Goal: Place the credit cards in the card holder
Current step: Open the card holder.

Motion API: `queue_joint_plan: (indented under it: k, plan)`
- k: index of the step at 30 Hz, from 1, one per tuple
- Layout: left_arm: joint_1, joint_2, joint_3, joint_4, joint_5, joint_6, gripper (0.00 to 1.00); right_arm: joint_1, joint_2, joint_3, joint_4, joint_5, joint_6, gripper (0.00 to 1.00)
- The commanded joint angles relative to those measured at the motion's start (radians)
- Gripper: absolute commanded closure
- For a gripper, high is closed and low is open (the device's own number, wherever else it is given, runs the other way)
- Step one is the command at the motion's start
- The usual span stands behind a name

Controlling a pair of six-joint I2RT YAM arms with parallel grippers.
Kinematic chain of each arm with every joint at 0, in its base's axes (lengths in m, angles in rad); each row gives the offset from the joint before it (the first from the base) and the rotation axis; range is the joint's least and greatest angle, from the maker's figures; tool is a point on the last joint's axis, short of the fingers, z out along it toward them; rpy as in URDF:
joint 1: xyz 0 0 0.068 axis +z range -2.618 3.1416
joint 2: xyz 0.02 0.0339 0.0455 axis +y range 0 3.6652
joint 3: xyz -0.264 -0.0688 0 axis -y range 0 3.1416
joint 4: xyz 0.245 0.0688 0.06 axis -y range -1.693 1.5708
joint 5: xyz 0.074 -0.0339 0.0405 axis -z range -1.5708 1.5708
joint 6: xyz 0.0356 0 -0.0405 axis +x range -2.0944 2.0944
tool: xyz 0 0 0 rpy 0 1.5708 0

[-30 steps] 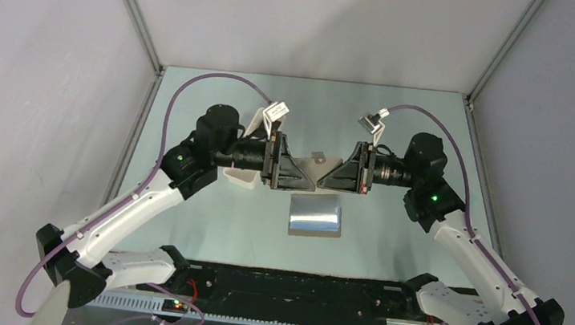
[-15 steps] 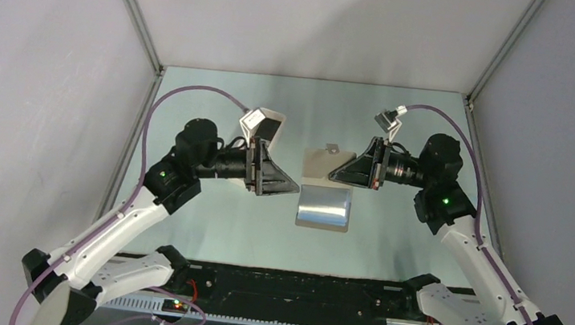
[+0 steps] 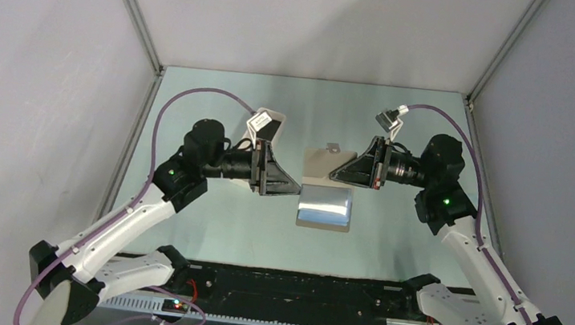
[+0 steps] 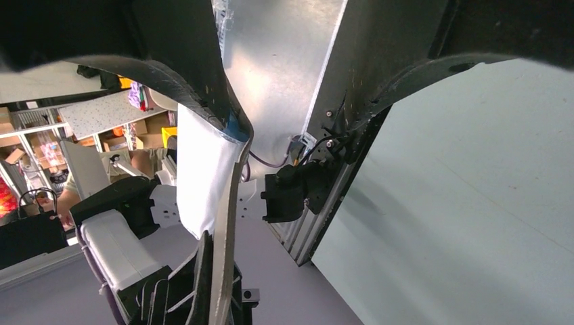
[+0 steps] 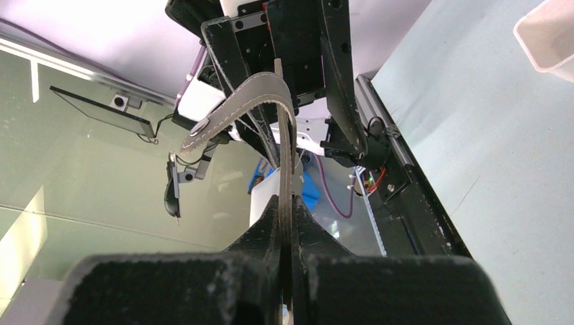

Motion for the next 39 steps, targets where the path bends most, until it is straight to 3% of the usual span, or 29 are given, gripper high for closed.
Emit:
queue_joint_plan:
  k: [1,7,19,21,23,24,26,27,31,33,39]
  plan:
    - [-0.019,0.009,0.004,0.084,0.036,-0.032,0.33,-0.005,-0.008,0.018,0.041,-0.012,0.011,1.0]
    - [-0.029,0.025,0.005,0.216,0.014,-0.102,0.33,0.001,-0.007,0.018,0.014,-0.012,-0.011,1.0]
    - [-0.077,0.1,0.042,0.25,-0.026,-0.112,0.36,0.019,-0.009,0.019,0.021,0.008,-0.006,0.99]
    - [-0.077,0.096,0.04,0.255,-0.048,-0.116,0.39,0.022,-0.006,0.019,0.027,0.01,-0.007,0.93]
    - [-0.077,0.099,0.034,0.273,-0.064,-0.13,0.52,0.023,-0.005,0.018,0.024,0.008,-0.011,0.83]
    - [-0.077,0.101,0.032,0.288,-0.075,-0.142,0.7,0.024,-0.006,0.018,0.02,0.007,-0.013,0.79]
    - [-0.077,0.1,0.02,0.307,-0.099,-0.16,0.95,0.02,-0.013,0.019,0.011,0.013,-0.024,0.61]
    - [-0.077,0.099,0.014,0.312,-0.105,-0.164,0.99,0.016,-0.025,0.018,-0.001,0.021,-0.036,0.48]
    - [-0.076,0.085,-0.005,0.318,-0.13,-0.182,1.0,-0.056,-0.093,0.019,-0.143,0.072,-0.131,0.14]
    - [-0.074,0.075,-0.017,0.318,-0.142,-0.193,1.0,-0.096,-0.124,0.018,-0.219,0.079,-0.185,0.04]
    - [-0.071,0.065,-0.028,0.319,-0.133,-0.208,1.0,-0.128,-0.139,0.019,-0.293,0.019,-0.274,0.01]
